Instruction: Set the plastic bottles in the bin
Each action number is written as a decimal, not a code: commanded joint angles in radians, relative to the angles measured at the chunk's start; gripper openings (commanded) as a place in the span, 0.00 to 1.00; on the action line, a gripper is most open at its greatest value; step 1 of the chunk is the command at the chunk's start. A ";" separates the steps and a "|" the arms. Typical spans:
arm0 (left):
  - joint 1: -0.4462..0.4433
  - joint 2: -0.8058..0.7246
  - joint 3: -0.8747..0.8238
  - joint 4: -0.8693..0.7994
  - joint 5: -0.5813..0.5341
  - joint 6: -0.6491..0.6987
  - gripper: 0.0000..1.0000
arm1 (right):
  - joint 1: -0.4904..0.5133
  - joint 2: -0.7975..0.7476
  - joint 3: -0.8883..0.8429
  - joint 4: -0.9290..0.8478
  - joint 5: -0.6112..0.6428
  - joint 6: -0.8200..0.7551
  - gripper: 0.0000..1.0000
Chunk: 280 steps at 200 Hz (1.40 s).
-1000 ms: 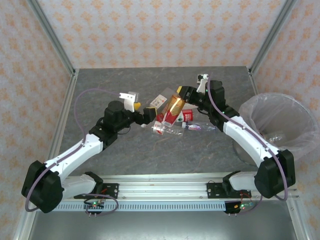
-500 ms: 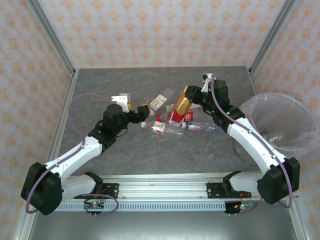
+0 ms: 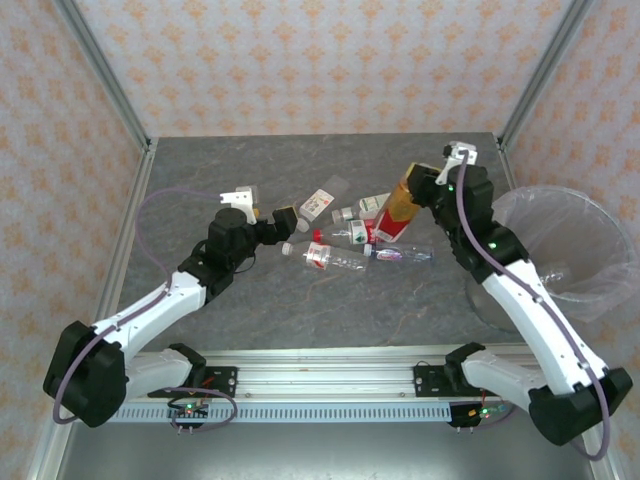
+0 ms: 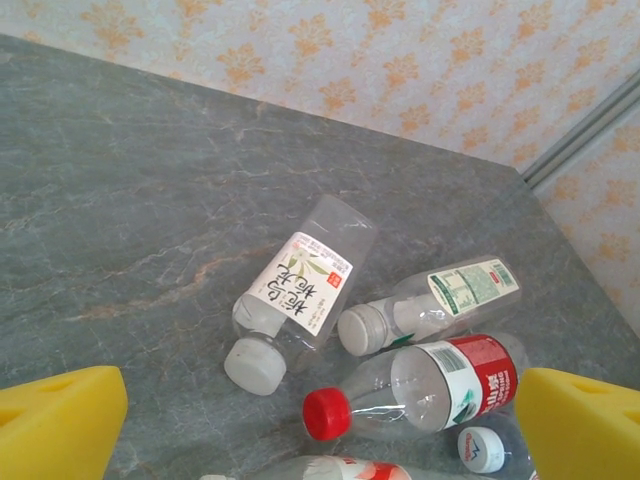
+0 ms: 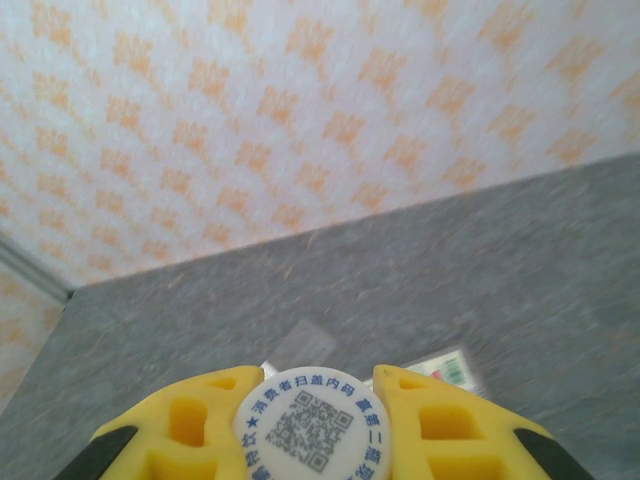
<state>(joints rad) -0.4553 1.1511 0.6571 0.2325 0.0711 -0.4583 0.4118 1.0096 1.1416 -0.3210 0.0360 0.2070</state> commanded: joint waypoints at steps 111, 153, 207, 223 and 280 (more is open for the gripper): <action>0.017 0.105 0.035 0.022 0.004 -0.054 1.00 | -0.006 -0.302 0.093 -0.116 0.668 -0.380 0.00; 0.017 0.127 0.057 0.022 0.009 -0.056 1.00 | -0.023 -0.346 0.069 0.138 0.913 -0.642 0.00; 0.018 0.151 0.070 0.027 0.026 -0.069 1.00 | -0.062 -0.345 0.080 0.080 0.912 -0.624 0.00; 0.017 0.154 0.068 0.025 0.026 -0.070 1.00 | -0.086 -0.335 0.024 0.190 0.945 -0.732 0.00; 0.017 0.175 0.089 0.003 0.036 -0.069 1.00 | -0.437 -0.258 -0.073 0.194 0.835 -0.671 0.00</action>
<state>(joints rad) -0.4442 1.3087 0.6998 0.2352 0.0971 -0.5240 0.0956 0.7162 1.0821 -0.1120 0.9215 -0.4984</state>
